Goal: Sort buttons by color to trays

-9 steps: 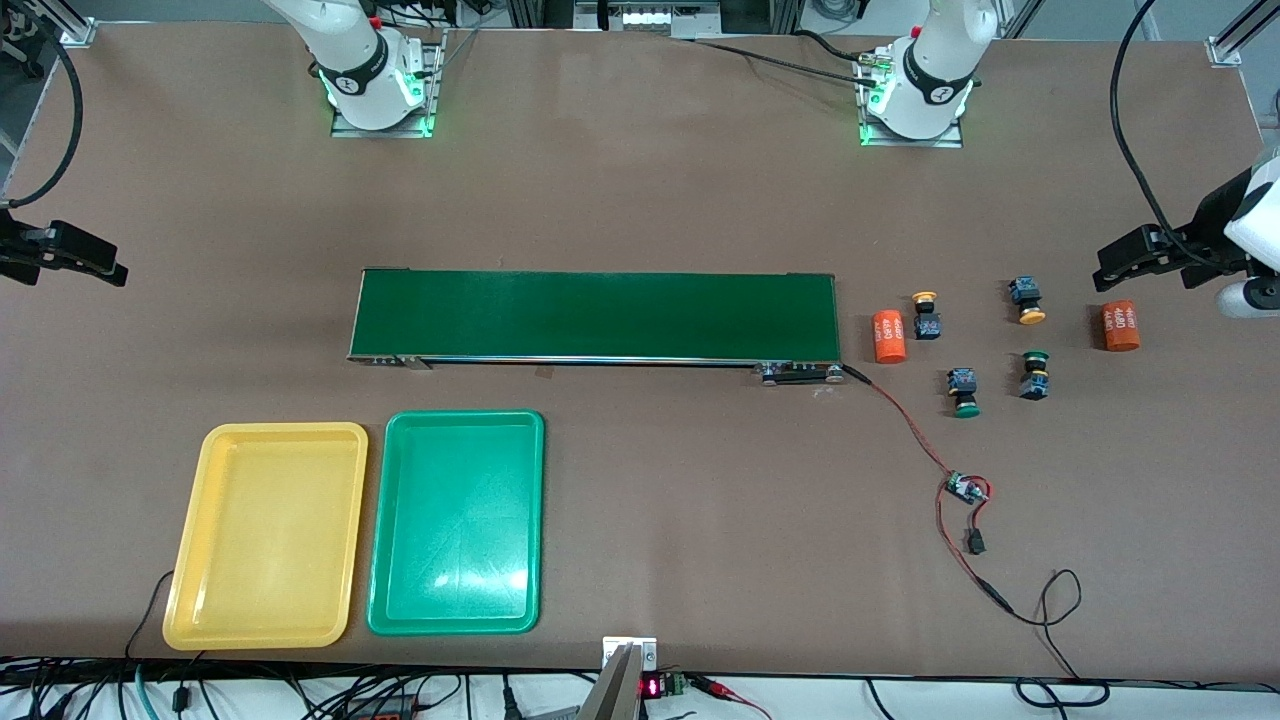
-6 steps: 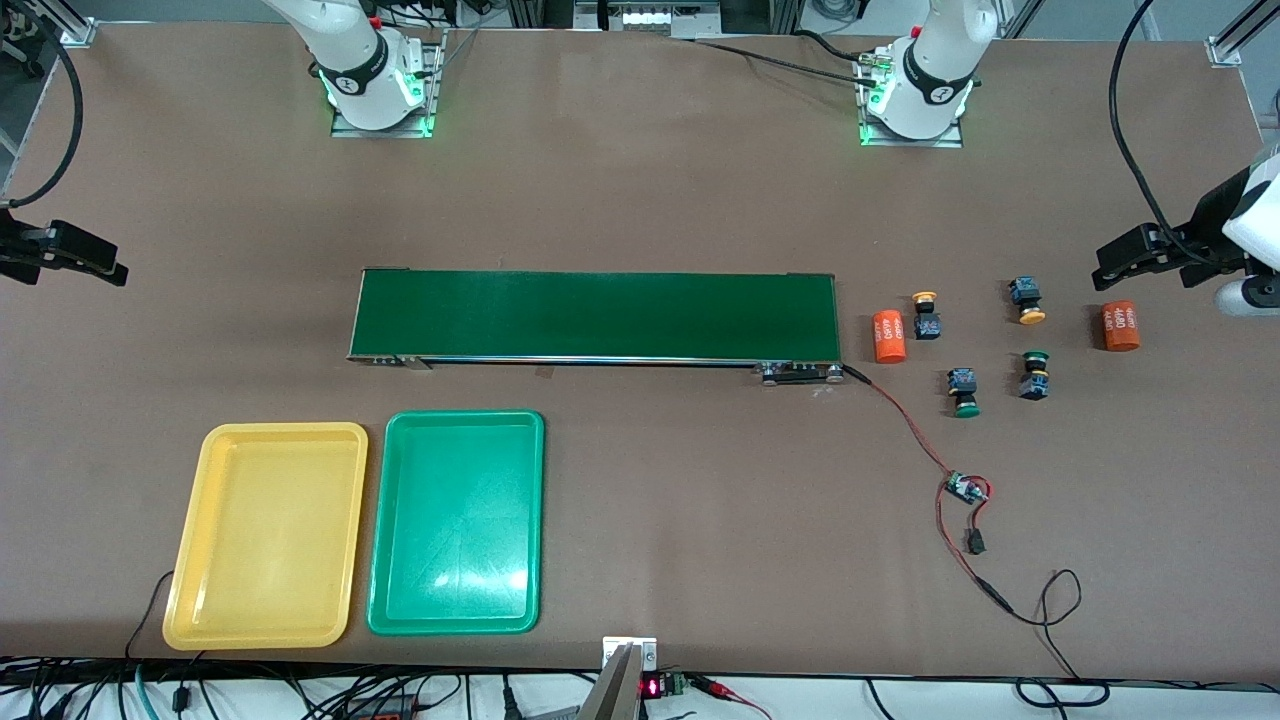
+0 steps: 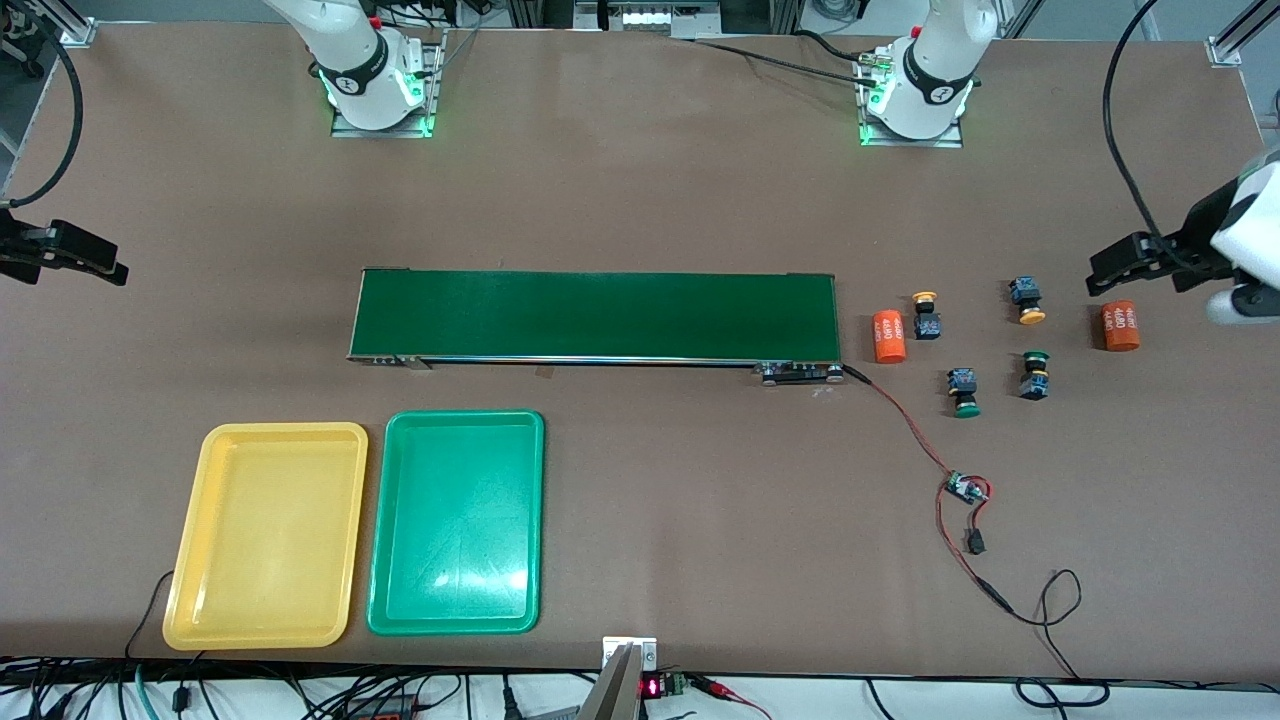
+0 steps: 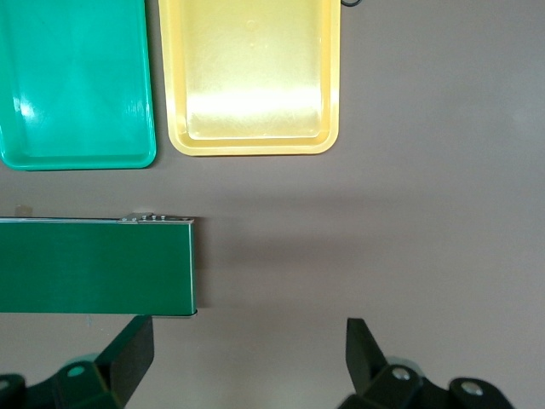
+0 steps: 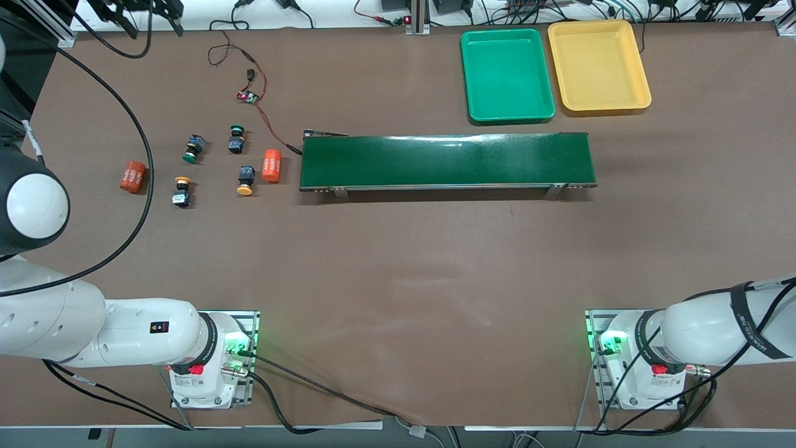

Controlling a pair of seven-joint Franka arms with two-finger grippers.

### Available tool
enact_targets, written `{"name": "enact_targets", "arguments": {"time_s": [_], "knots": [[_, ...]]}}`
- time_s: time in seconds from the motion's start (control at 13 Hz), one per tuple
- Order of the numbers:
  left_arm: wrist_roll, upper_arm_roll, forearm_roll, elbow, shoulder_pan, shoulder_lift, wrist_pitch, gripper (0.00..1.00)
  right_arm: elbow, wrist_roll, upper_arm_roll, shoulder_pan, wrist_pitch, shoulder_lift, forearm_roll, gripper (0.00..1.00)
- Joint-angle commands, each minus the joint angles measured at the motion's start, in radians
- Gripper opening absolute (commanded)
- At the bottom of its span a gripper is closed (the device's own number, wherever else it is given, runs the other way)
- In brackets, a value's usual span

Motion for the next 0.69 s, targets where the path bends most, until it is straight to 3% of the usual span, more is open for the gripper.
{"name": "enact_targets", "arguments": {"time_s": [0.0,0.31,0.62], "knots": [[0.014,-0.004,-0.019,0.051,0.006,0.158,0.019,1.00,-0.005,0.004,0.005,-0.008,-0.009,0.008,-0.018,1.00],[0.005,-0.004,-0.019,0.048,-0.012,0.301,0.040,1.00,-0.005,0.002,0.005,-0.010,0.000,0.026,-0.041,1.00],[0.014,-0.004,-0.021,-0.035,-0.014,0.342,0.193,1.00,-0.005,0.002,0.005,-0.012,0.003,0.044,-0.044,1.00]]}}
